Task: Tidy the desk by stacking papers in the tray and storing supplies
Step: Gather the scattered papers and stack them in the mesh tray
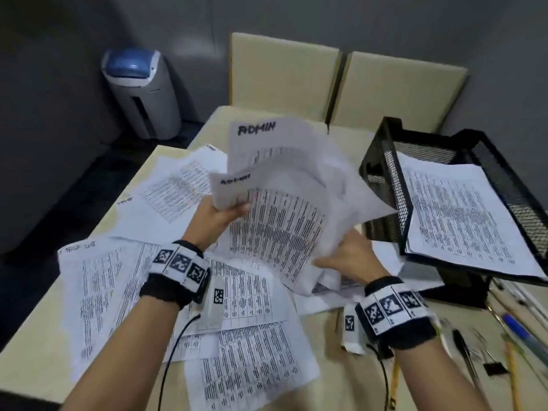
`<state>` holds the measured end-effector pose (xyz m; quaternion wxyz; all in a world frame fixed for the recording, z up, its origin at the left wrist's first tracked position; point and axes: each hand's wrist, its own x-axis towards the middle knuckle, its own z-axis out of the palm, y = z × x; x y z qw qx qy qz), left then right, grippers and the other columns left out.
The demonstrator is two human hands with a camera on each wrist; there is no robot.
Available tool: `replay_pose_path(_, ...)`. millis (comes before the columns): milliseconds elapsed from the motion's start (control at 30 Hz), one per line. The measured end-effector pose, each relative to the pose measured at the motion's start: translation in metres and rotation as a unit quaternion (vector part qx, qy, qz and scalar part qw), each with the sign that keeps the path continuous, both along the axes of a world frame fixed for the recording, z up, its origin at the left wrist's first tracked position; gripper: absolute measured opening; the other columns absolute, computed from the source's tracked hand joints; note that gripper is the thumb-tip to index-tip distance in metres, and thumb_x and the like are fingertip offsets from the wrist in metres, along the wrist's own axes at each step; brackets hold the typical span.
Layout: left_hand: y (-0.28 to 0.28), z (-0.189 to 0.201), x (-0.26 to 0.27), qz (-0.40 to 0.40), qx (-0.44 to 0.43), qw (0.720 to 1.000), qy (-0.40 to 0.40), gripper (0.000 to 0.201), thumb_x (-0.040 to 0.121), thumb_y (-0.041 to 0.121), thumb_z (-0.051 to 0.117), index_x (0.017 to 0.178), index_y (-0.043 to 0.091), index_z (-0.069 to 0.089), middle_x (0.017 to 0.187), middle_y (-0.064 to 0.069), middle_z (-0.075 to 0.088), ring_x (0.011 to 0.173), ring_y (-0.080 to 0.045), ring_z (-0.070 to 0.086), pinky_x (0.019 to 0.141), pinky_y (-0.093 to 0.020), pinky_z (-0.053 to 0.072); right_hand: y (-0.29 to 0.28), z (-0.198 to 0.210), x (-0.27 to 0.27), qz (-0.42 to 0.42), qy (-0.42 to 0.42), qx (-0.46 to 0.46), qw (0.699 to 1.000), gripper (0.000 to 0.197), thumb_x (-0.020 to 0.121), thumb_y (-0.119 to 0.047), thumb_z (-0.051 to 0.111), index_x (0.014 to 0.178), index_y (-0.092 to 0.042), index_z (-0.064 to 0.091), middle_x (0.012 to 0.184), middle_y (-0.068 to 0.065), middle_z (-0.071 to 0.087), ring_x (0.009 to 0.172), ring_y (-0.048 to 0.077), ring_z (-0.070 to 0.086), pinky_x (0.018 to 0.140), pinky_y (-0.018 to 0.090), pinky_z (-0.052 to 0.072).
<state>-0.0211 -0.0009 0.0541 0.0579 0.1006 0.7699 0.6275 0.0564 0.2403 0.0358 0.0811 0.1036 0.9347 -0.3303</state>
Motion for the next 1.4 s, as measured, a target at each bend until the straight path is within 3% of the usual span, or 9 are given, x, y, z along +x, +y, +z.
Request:
replay_pose_path(133,0.003,0.002,-0.011,0.1,-0.021,0.994,0.044,0.016,0.09,0.02,0.06,0.096,0.006,0.064,0.077,-0.01,0.064,0.058,0.002,0.06,0.057,-0.015,0.049,0.005,-0.017,0.003,0.049,-0.128,0.242,0.961,0.095,0.07,-0.034,0.074,0.142,-0.022,0.014,0.14,0.009,0.035,0.131,0.033,0.032,0.109,0.052,0.021)
replay_pose_path(267,-0.021,0.02,-0.024,0.225,0.042,0.972,0.048,0.014,0.092,0.015,0.056,0.079,0.019,0.058,0.072,0.005,0.056,0.06,0.0,0.057,0.063,-0.02,0.048,0.01,-0.025,0.006,0.018,-0.046,0.362,0.931,0.038,0.087,-0.005,0.045,0.125,-0.012,0.045,0.116,0.011,0.063,0.109,0.03,0.058,0.093,0.039,0.04)
replay_pose_path(467,-0.058,-0.026,-0.009,0.302,-0.048,0.945,-0.119,0.007,0.091,0.017,0.057,0.097,0.012,0.058,0.104,-0.015,0.058,0.102,-0.022,0.053,0.084,-0.031,0.04,0.0,0.037,-0.009,-0.127,0.158,0.198,0.959,0.02,0.09,0.003,0.044,0.103,-0.001,0.058,0.09,0.023,0.064,0.087,0.036,0.062,0.073,0.04,0.049)
replay_pose_path(700,-0.049,-0.067,0.039,0.203,-0.165,0.915,-0.305,0.058,0.094,0.023,0.054,0.139,-0.007,0.034,0.137,-0.023,0.047,0.115,-0.035,0.051,0.094,-0.04,0.042,-0.017,0.112,-0.028,-0.272,0.392,-0.031,0.878,0.021,0.094,-0.011,0.046,0.108,-0.001,0.059,0.088,0.008,0.058,0.08,0.021,0.053,0.072,0.023,0.047)
replay_pose_path(833,-0.064,-0.078,0.034,0.179,-0.165,0.902,-0.357,0.055,0.093,0.047,0.046,0.111,-0.005,0.053,0.066,-0.008,0.05,0.057,-0.016,0.044,0.056,-0.024,0.036,-0.031,0.059,-0.044,-0.235,0.282,-0.088,0.926,0.023,0.088,-0.008,0.046,0.105,-0.002,0.061,0.09,0.01,0.061,0.082,0.019,0.055,0.072,0.031,0.047)
replay_pose_path(933,-0.083,-0.089,0.035,0.221,-0.058,0.886,-0.405,0.054,0.099,0.047,0.025,0.07,0.006,0.046,0.053,-0.005,0.038,0.047,-0.013,0.034,0.05,-0.02,0.029,-0.047,-0.01,-0.049,-0.19,0.12,-0.105,0.969,0.024,0.09,-0.007,0.045,0.108,0.001,0.058,0.09,0.011,0.06,0.08,0.023,0.057,0.064,0.029,0.044)
replay_pose_path(1067,-0.099,-0.098,0.053,0.135,-0.019,0.896,-0.423,0.034,0.098,0.011,0.042,0.064,0.01,0.042,0.045,-0.002,0.041,0.028,-0.007,0.036,0.035,-0.011,0.031,-0.064,-0.065,-0.048,-0.109,-0.03,-0.05,0.992,0.031,0.091,-0.01,0.049,0.12,0.002,0.053,0.109,0.02,0.062,0.084,0.027,0.058,0.069,0.029,0.048)
replay_pose_path(1200,-0.098,-0.104,0.052,0.17,-0.181,0.928,-0.276,0.027,0.093,0.012,0.053,0.068,0.004,0.06,0.063,-0.011,0.053,0.062,-0.019,0.05,0.058,-0.027,0.045,-0.082,-0.081,-0.043,-0.037,-0.074,-0.01,0.997,0.023,0.089,-0.006,0.052,0.11,-0.001,0.055,0.101,0.014,0.064,0.084,0.026,0.059,0.073,0.033,0.051)
replay_pose_path(1400,-0.089,-0.097,0.041,0.397,-0.157,0.87,-0.246,0.029,0.095,0.01,0.043,0.107,-0.003,0.066,0.115,-0.021,0.065,0.109,-0.036,0.058,0.087,-0.031,0.044,-0.071,-0.083,-0.031,-0.082,-0.091,-0.078,0.989,0.027,0.088,-0.002,0.051,0.115,-0.004,0.05,0.093,0.007,0.054,0.085,0.023,0.054,0.058,0.024,0.043)
